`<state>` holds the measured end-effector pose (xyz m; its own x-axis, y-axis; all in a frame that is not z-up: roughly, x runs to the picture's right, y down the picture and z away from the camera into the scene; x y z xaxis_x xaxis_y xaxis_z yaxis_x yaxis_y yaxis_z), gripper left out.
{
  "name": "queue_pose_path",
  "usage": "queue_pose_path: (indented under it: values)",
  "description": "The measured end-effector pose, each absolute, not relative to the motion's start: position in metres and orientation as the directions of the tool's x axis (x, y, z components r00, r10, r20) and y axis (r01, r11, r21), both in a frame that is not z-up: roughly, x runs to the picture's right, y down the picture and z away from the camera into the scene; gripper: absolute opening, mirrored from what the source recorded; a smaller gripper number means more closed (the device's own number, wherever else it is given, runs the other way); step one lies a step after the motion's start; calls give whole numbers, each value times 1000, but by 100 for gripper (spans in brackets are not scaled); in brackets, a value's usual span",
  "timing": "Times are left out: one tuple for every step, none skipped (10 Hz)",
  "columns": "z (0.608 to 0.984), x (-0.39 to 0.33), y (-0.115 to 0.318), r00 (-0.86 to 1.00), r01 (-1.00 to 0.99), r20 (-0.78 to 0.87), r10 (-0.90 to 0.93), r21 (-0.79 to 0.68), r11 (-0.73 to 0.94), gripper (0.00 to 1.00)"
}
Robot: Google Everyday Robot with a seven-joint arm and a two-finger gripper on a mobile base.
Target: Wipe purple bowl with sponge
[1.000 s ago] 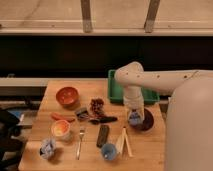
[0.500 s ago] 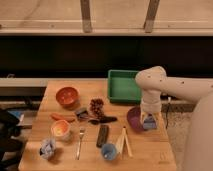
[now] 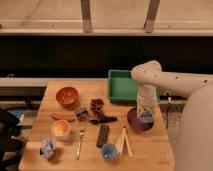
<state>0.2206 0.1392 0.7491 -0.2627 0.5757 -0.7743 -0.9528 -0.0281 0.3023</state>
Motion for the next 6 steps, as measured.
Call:
queue_pose_path:
  values:
    - [752,201,133,-245,-957,-775,583,291,-15,9]
    - [753,189,132,-239,-958,-777,583,287,-10,9]
    - [752,181,133,-236,-958,-779,581,287,-3,9]
    - [750,178,135,-239,-957,-782,576,291,-3,9]
    - [748,179,137,-253,-954,-781,571,300,-13,9]
    - [747,181,137,-257,-953,-780,571,303,-15,9]
